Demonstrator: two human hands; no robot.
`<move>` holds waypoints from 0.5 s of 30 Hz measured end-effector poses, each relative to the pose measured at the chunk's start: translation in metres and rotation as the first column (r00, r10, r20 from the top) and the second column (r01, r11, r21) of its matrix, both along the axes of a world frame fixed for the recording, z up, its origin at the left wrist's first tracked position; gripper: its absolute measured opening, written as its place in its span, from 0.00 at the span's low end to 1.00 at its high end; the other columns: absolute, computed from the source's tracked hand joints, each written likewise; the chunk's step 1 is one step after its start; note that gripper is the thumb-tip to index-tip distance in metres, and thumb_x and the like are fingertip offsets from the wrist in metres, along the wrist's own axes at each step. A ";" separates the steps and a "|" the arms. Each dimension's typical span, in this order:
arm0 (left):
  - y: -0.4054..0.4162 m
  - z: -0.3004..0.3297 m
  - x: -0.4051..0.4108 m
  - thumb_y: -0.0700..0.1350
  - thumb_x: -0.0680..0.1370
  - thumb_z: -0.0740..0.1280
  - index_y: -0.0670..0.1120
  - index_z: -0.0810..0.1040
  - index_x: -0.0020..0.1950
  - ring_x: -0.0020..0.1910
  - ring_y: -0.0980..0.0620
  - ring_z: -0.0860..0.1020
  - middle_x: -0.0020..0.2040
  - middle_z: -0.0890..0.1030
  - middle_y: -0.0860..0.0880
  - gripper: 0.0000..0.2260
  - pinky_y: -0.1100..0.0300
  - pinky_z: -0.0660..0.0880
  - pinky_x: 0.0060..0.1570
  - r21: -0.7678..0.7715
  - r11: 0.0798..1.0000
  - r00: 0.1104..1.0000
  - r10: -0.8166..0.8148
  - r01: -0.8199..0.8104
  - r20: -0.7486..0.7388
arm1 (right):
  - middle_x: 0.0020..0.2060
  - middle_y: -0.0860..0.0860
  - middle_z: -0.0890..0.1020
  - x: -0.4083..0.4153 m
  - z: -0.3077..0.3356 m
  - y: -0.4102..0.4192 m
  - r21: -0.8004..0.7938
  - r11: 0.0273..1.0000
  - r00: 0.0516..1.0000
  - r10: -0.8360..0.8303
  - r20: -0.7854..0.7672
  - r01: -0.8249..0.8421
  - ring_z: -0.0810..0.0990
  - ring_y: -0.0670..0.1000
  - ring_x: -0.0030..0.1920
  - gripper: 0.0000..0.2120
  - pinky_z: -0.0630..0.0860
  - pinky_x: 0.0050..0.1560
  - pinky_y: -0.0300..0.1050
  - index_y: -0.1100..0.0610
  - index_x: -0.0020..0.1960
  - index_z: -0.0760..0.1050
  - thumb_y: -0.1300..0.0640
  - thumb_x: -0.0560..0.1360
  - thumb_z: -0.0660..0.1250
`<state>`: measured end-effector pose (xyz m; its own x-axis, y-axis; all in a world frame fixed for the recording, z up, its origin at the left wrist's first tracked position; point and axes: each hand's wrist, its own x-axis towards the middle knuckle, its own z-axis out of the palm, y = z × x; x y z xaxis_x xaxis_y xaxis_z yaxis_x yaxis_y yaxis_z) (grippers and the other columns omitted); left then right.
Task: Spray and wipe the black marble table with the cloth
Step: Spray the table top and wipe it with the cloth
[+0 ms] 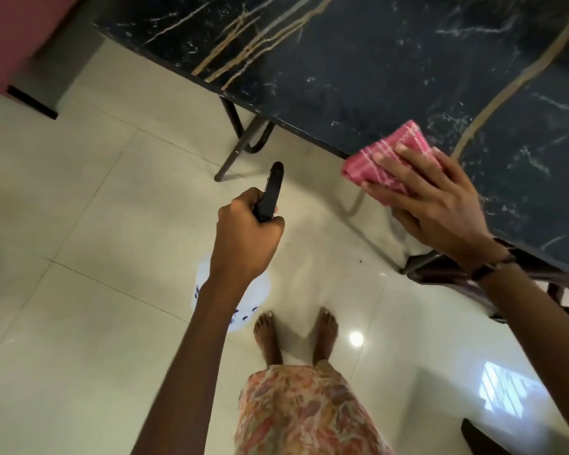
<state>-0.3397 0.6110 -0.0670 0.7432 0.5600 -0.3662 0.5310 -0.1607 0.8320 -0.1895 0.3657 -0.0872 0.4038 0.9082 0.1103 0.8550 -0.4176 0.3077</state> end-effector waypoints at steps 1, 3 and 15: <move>-0.006 -0.001 0.002 0.42 0.62 0.60 0.37 0.75 0.43 0.32 0.41 0.66 0.39 0.76 0.31 0.14 0.42 0.73 0.37 0.008 1.000 1.000 -0.011 0.011 -0.003 | 0.74 0.52 0.64 0.000 -0.002 0.015 0.015 1.000 1.000 -0.013 0.009 0.012 0.62 0.58 0.74 0.23 0.63 0.70 0.62 0.45 0.75 0.60 0.52 0.81 0.57; -0.022 -0.003 0.006 0.42 0.61 0.60 0.40 0.76 0.42 0.31 0.40 0.68 0.36 0.76 0.35 0.12 0.41 0.74 0.36 0.014 0.999 0.999 -0.036 0.036 -0.022 | 0.75 0.51 0.64 0.002 -0.007 0.043 0.037 0.999 1.000 -0.025 0.014 0.024 0.61 0.57 0.74 0.23 0.61 0.72 0.61 0.44 0.76 0.57 0.51 0.82 0.56; -0.147 -0.001 0.019 0.38 0.67 0.64 0.42 0.78 0.42 0.29 0.40 0.69 0.32 0.75 0.43 0.07 0.50 0.70 0.34 0.006 0.987 0.986 -0.161 0.162 -0.036 | 0.76 0.51 0.59 -0.013 -0.007 -0.173 -0.015 0.998 0.996 -0.067 0.052 0.067 0.57 0.57 0.76 0.26 0.57 0.74 0.61 0.45 0.77 0.55 0.56 0.81 0.58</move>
<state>-0.3208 0.4638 -0.0680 0.8107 0.4369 -0.3896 0.5266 -0.2536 0.8114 -0.2025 0.1922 -0.0939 0.4581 0.8811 0.1178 0.8082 -0.4680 0.3575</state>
